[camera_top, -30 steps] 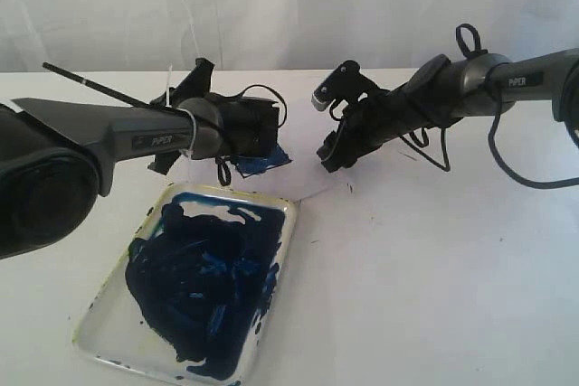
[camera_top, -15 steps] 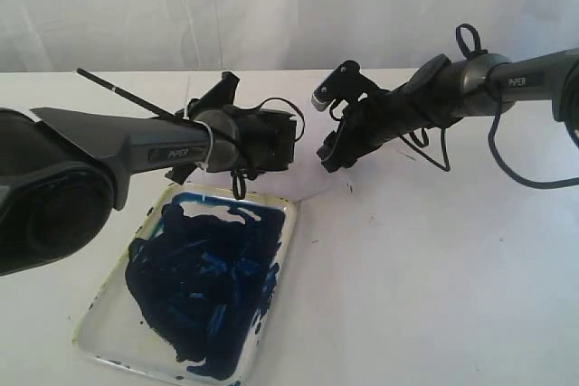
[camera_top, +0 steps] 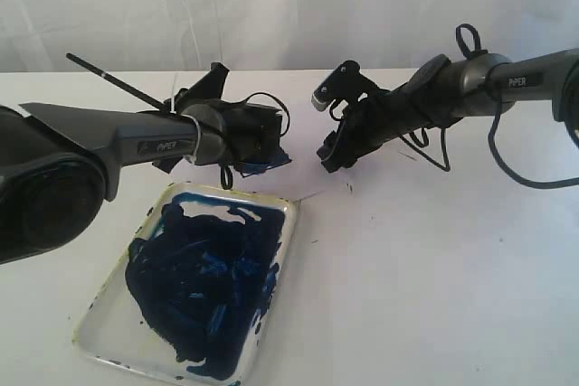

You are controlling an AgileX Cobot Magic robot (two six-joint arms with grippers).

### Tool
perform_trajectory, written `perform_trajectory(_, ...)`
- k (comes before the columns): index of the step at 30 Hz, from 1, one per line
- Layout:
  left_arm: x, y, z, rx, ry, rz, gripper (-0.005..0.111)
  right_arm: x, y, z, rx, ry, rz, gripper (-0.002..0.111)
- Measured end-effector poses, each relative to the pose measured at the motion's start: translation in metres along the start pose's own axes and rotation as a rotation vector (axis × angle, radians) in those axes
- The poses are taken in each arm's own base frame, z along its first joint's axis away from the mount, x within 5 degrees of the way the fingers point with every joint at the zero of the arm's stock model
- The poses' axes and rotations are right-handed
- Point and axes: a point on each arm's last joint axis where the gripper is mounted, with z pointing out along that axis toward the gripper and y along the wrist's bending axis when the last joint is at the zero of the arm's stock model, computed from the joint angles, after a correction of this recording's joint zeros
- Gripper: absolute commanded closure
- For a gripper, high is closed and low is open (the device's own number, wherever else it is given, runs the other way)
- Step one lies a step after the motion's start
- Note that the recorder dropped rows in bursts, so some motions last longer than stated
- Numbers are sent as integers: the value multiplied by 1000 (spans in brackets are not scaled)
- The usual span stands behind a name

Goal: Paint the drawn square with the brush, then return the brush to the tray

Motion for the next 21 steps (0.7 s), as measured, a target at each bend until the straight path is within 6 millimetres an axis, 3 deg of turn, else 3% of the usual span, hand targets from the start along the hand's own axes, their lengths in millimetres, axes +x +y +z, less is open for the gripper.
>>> perform_trajectory(6, 6, 5, 2, -60, 49, -112, 107, 0, 0, 0, 0, 0, 0, 48)
perform_trajectory(11, 17, 8, -4, 2, 39, -208, 107, 0, 0, 0, 0, 0, 0, 43)
perform_trajectory(17, 49, 12, -27, 218, -27, -292, 107, 0, -1, 0, 15, -2, 0, 36)
perform_trajectory(21, 68, 16, -39, 256, -72, -315, 107, -1, -2, -1, 22, -4, -2, 32)
